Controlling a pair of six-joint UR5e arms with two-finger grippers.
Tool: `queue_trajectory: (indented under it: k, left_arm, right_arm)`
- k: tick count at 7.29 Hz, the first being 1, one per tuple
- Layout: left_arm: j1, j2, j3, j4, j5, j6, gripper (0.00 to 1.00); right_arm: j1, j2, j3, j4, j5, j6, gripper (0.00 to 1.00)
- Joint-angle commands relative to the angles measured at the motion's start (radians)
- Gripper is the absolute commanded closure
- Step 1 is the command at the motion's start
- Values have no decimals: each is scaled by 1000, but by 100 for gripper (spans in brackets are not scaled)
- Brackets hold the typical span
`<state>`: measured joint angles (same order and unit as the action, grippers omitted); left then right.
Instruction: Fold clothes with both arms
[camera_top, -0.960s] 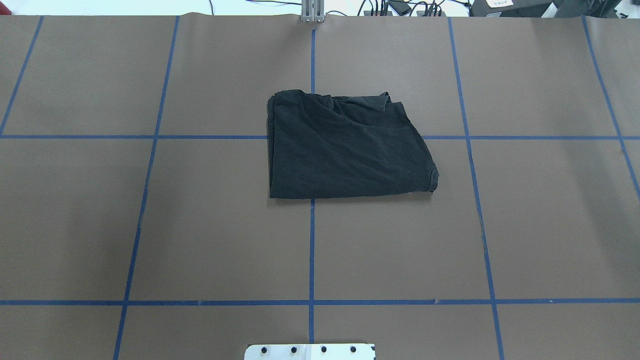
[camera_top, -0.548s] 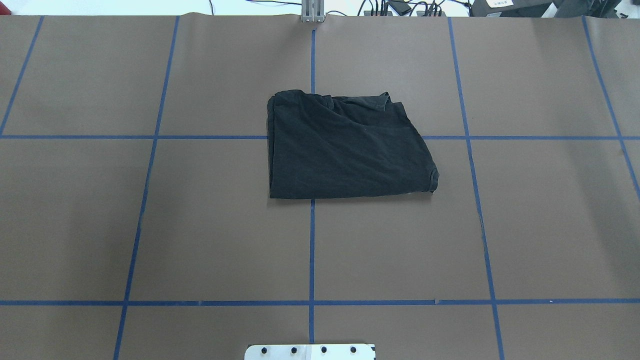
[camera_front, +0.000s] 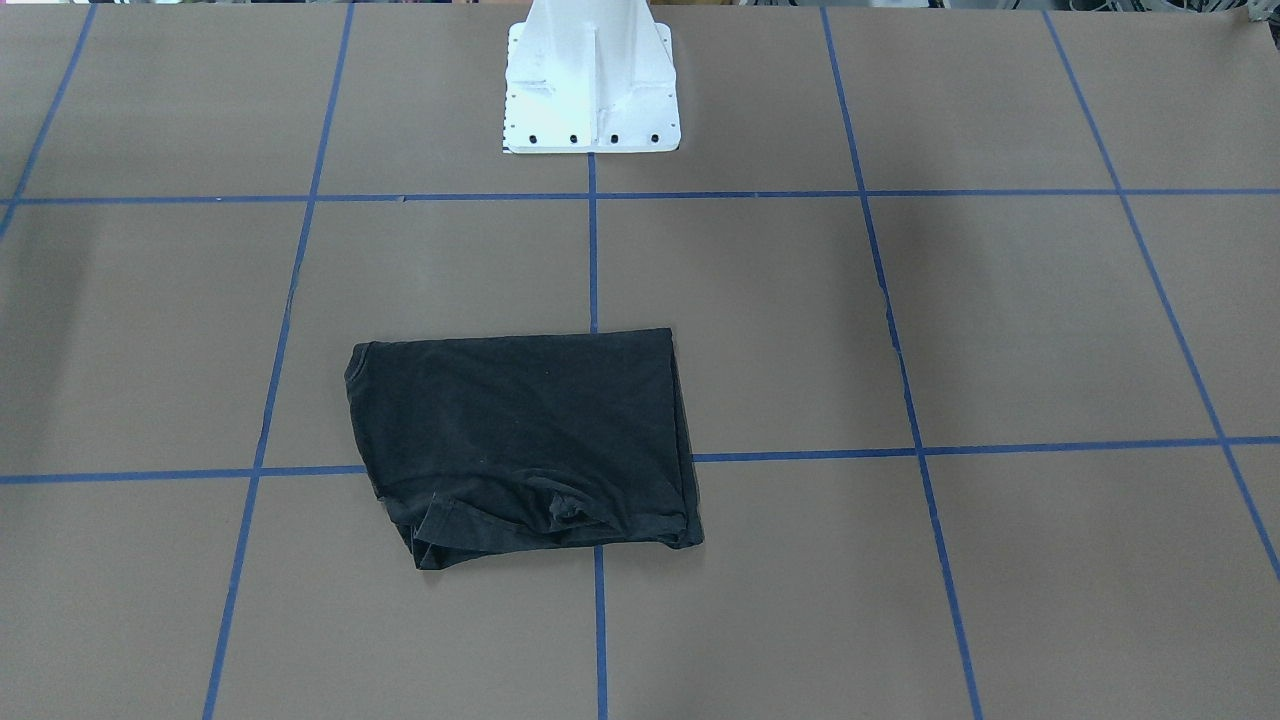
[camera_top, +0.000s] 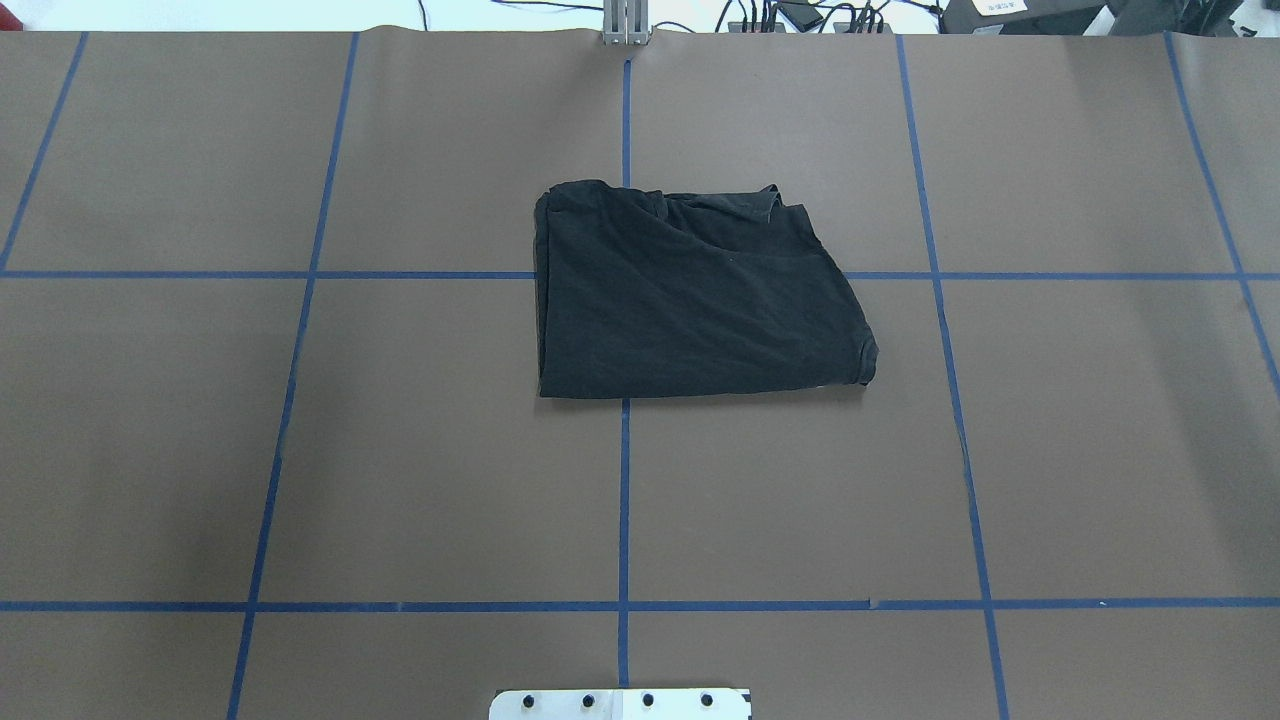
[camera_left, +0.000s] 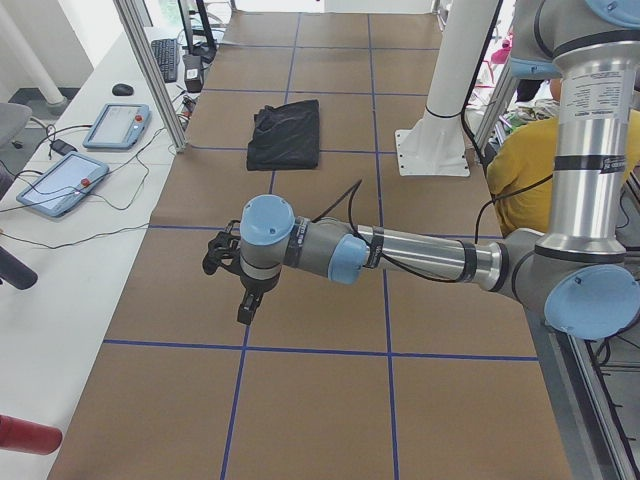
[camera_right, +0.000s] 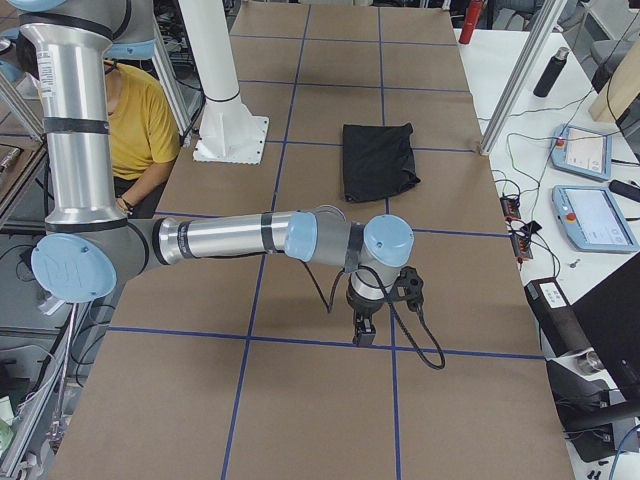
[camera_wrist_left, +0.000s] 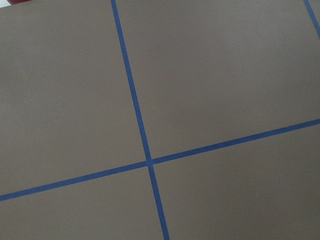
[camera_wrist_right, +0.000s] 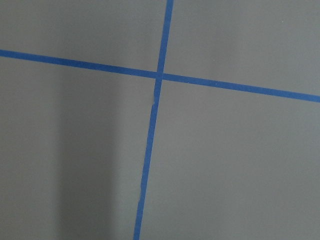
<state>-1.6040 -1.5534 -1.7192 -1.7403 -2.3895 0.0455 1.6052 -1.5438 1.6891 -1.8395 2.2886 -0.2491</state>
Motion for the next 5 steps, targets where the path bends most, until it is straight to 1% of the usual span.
queue_trajectory:
  k: [1, 2, 4, 5]
  left_arm:
    - [-1, 24, 4, -11, -8, -1, 0]
    - [1, 21, -2, -19, -8, 0, 0]
    - [-1, 18, -8, -16, -8, 0, 0]
    - [-1, 18, -22, -12, -7, 2, 0]
  right_arm:
    - [-2, 8, -8, 25, 72, 10, 0]
    - [-2, 2, -2, 25, 90, 8, 0]
    - [-8, -10, 72, 26, 95, 7, 0]
    - [-10, -13, 81, 34, 94, 5, 0]
